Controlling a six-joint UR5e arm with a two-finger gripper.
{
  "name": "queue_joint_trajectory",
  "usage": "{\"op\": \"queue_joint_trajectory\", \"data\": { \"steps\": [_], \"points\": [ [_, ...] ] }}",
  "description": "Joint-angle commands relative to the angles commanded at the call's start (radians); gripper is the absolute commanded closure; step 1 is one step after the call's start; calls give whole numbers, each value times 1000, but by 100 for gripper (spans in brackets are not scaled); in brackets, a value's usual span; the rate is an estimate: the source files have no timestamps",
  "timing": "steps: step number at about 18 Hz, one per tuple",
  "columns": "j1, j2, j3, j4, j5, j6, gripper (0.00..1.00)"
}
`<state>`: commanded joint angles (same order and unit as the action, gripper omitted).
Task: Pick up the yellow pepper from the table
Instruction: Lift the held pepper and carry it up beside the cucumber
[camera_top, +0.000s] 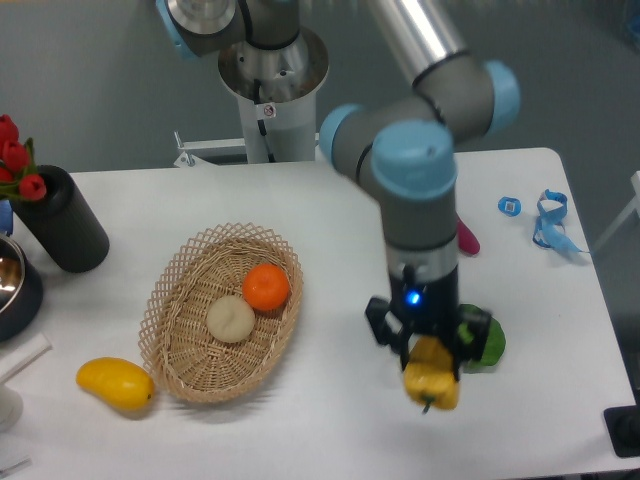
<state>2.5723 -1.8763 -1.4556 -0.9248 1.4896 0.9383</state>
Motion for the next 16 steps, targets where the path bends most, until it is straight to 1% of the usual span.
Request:
{"op": "queue_joint_trajectory", "data": {
  "steps": [2, 4, 6, 10, 16],
  "points": [
    [54, 54, -35, -17, -57, 78, 52],
    [89, 97, -64, -41, -116, 103, 52],
    [111, 126, -94, -46, -132, 132, 52],
    [120, 129, -82, -48, -150, 142, 52],
    [124, 129, -81, -46, -158, 140, 52]
  ]
}}
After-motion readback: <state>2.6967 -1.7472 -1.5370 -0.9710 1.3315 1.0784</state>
